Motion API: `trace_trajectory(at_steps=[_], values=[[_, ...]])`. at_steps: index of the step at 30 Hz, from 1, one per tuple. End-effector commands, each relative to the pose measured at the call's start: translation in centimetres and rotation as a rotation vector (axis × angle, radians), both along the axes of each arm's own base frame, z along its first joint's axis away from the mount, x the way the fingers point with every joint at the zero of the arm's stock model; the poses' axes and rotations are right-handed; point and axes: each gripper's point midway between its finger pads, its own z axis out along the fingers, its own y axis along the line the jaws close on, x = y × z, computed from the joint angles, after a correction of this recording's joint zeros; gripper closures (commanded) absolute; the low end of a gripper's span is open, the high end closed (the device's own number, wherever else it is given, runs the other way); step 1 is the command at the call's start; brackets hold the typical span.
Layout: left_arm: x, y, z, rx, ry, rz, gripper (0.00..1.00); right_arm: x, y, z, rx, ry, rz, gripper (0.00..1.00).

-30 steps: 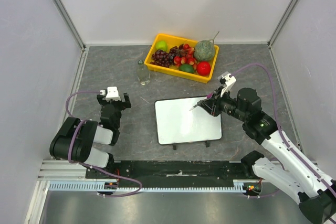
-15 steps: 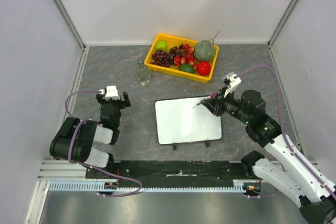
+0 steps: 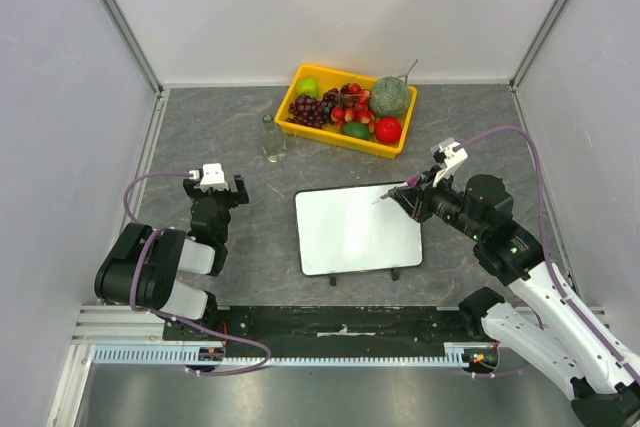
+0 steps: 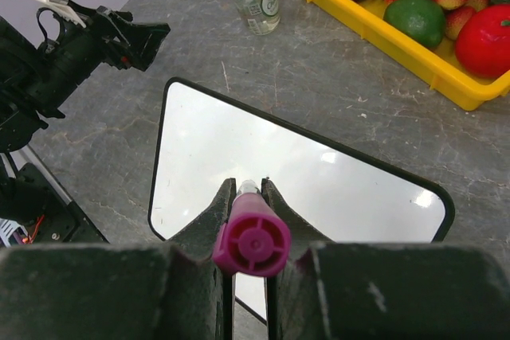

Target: Write a sentence on the whiteboard

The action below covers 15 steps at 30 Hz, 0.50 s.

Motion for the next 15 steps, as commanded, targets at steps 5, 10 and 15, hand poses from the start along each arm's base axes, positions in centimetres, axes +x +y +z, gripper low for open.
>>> trace_trajectory(at_steps=[5, 10, 15], values=[[0.72, 0.30, 1.60, 0.001, -0.053, 0.016, 0.00, 0.31, -0.76, 1.88, 0.003, -0.058, -0.037, 1.00], [0.75, 0.30, 1.67, 0.002, -0.054, 0.016, 0.00, 0.12, -1.01, 2.27, 0.001, -0.065, -0.041, 1.00], [0.75, 0.34, 1.67, -0.001, -0.054, 0.018, 0.00, -0.13, -1.45, 2.29, -0.003, -0.076, -0.053, 1.00]])
